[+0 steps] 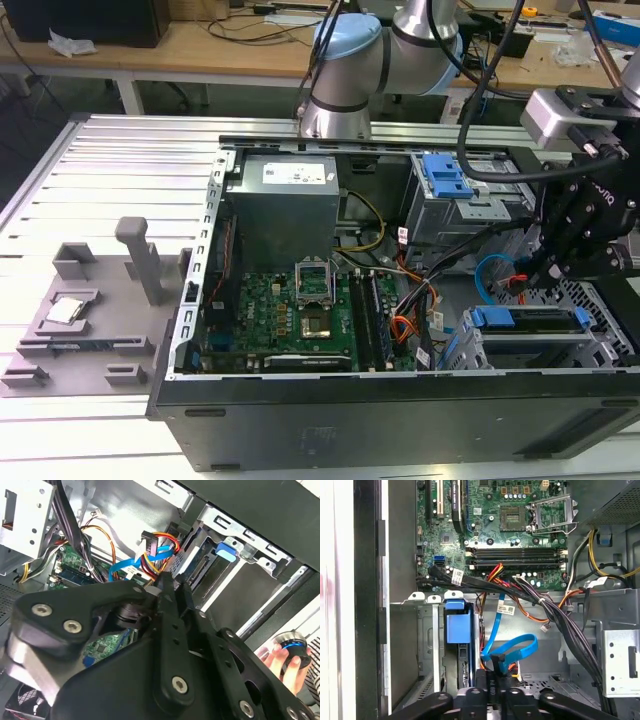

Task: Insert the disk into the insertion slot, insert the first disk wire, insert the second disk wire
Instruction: 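Insert the first disk wire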

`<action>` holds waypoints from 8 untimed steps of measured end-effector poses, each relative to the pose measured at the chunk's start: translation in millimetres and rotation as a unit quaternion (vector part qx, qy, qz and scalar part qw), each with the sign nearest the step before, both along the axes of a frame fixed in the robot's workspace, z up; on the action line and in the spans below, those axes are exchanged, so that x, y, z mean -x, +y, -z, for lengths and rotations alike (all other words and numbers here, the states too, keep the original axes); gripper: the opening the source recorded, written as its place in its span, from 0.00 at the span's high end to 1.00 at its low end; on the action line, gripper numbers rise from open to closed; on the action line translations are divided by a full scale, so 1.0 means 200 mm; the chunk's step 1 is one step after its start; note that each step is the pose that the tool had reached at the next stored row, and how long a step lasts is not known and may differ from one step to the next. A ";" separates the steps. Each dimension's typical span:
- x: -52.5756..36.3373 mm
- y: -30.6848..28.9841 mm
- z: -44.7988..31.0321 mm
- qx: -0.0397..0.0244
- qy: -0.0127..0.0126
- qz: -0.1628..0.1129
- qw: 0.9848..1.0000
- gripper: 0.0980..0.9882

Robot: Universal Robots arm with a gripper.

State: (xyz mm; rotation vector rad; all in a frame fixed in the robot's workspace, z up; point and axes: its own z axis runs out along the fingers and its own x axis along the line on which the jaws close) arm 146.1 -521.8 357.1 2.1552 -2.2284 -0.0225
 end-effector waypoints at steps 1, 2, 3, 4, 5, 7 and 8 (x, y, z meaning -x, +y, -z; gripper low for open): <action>0.000 0.000 0.000 0.000 0.000 0.000 1.000 0.91; 0.000 0.000 0.000 0.000 0.000 0.000 1.000 0.91; 0.000 0.000 0.000 0.000 0.000 0.000 1.000 0.91; 0.000 0.000 0.000 0.000 0.000 0.000 1.000 0.91; 0.000 0.000 0.000 0.000 0.000 0.000 1.000 0.91; 0.000 -0.001 0.000 0.001 0.000 0.000 1.000 0.91; -0.007 -0.007 0.003 0.001 0.000 0.000 1.000 0.91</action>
